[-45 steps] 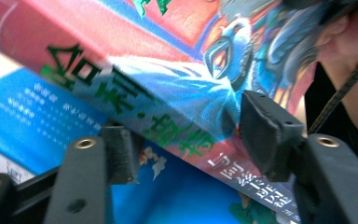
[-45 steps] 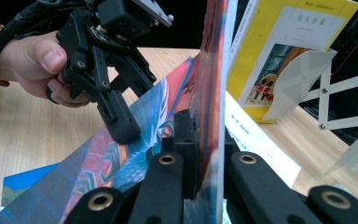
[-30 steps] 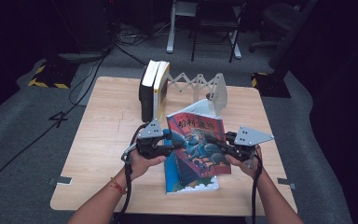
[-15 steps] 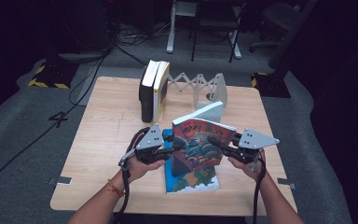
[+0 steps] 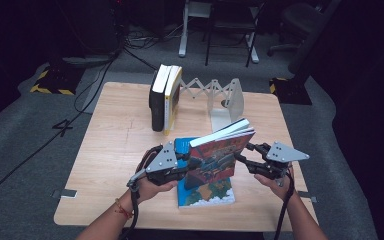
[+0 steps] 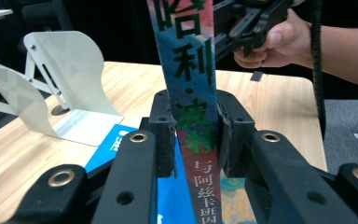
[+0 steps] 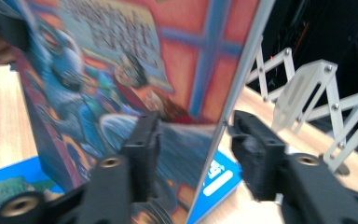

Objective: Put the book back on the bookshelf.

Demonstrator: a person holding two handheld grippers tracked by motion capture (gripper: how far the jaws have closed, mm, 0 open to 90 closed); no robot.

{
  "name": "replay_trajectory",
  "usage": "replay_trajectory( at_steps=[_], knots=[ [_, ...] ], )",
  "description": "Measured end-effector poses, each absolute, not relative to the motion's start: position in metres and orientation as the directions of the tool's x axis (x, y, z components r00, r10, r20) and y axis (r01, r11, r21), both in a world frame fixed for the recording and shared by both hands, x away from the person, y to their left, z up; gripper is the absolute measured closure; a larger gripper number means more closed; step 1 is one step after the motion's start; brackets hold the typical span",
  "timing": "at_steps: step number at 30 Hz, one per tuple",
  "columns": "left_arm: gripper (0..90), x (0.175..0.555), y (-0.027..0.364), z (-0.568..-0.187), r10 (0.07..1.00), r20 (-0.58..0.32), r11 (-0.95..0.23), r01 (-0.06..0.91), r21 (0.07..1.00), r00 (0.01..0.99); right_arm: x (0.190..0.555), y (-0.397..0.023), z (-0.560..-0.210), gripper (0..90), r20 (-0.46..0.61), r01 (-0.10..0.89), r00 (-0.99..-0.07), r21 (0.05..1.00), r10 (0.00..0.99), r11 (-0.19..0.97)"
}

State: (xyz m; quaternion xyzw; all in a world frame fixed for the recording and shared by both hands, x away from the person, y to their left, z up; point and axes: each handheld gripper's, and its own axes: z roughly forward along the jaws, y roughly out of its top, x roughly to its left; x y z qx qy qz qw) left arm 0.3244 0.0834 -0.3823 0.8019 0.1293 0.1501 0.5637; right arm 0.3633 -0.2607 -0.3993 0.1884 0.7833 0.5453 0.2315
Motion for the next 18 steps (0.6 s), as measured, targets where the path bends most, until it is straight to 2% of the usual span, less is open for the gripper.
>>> replay_trajectory(
  at_steps=[6, 18],
  knots=[
    [72.7, 0.318, 0.082, -0.383, 0.373, 0.097, -0.332, 0.035, 0.943, 0.923, 0.364, -0.255, -0.404, 39.8, -0.127, 0.065, -0.835, 0.943, 0.535, 0.325],
    [69.0, 0.318, 0.076, -0.386, 0.394, 0.102, -0.322, 0.034, 0.946, 0.913, 0.359, -0.250, -0.407, 39.9, -0.137, 0.054, -0.827, 0.946, 0.545, 0.319]
  ],
)
